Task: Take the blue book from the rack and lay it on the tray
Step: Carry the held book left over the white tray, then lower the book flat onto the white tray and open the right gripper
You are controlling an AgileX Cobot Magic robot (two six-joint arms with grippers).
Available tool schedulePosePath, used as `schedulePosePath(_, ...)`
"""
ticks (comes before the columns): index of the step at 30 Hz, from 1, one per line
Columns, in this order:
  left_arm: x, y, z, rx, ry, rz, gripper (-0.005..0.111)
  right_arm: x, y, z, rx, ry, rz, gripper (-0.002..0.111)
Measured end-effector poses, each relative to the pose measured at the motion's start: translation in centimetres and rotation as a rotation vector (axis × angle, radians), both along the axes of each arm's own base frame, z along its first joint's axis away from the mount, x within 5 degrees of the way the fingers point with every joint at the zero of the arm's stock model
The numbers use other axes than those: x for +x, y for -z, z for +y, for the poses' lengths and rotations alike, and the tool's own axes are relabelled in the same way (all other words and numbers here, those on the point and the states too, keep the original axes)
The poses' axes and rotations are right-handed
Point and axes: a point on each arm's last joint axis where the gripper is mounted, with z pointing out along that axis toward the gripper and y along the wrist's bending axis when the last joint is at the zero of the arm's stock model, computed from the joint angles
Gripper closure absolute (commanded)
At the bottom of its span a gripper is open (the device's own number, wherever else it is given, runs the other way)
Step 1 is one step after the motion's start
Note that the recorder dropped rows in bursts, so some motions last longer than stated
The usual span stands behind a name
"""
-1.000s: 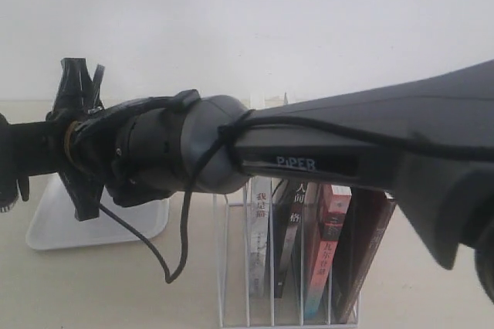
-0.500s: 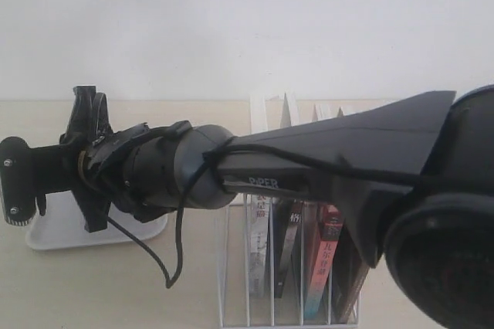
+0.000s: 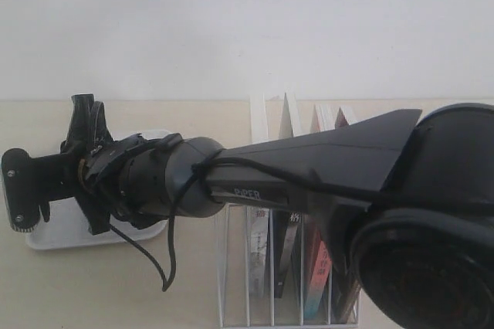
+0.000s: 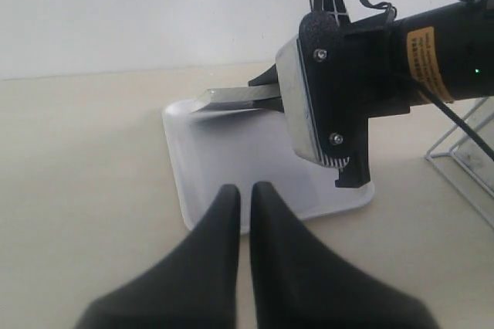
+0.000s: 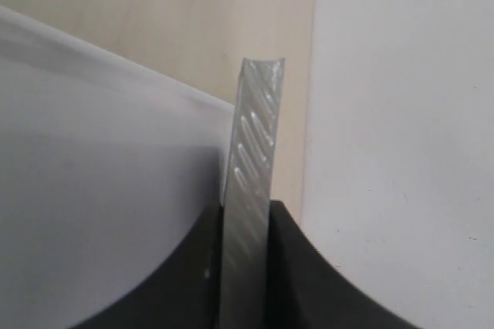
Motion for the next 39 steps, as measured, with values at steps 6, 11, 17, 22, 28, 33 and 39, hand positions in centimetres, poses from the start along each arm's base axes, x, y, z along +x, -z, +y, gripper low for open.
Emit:
schedulePosePath(6, 0.0, 0.0, 0.0, 0.000, 0.000, 0.000, 0.103, 0.0, 0.0, 0.0, 0.032, 0.017, 0.033, 0.108)
schedulePosePath(11, 0.0, 0.0, 0.0, 0.000, 0.000, 0.000, 0.103, 0.0, 0.0, 0.0, 0.057, 0.032, 0.057, 0.102)
schedulePosePath(17, 0.0, 0.0, 0.0, 0.000, 0.000, 0.000, 0.103, 0.0, 0.0, 0.1, 0.095, 0.054, 0.099, 0.061)
schedulePosePath(22, 0.0, 0.0, 0.0, 0.000, 0.000, 0.000, 0.103, -0.1, 0.0, 0.1, 0.111, 0.063, 0.116, 0.054)
schedulePosePath(28, 0.0, 0.0, 0.0, 0.000, 0.000, 0.000, 0.103, -0.1, 0.0, 0.1, 0.147, 0.087, 0.150, 0.054)
schedulePosePath(33, 0.0, 0.0, 0.0, 0.000, 0.000, 0.000, 0.103, -0.4, -1.3, 0.2, 0.178, 0.107, 0.136, 0.054)
schedulePosePath(39, 0.0, 0.0, 0.0, 0.000, 0.000, 0.000, 0.103, -0.9, -3.0, 0.2, 0.214, 0.124, 0.114, 0.054)
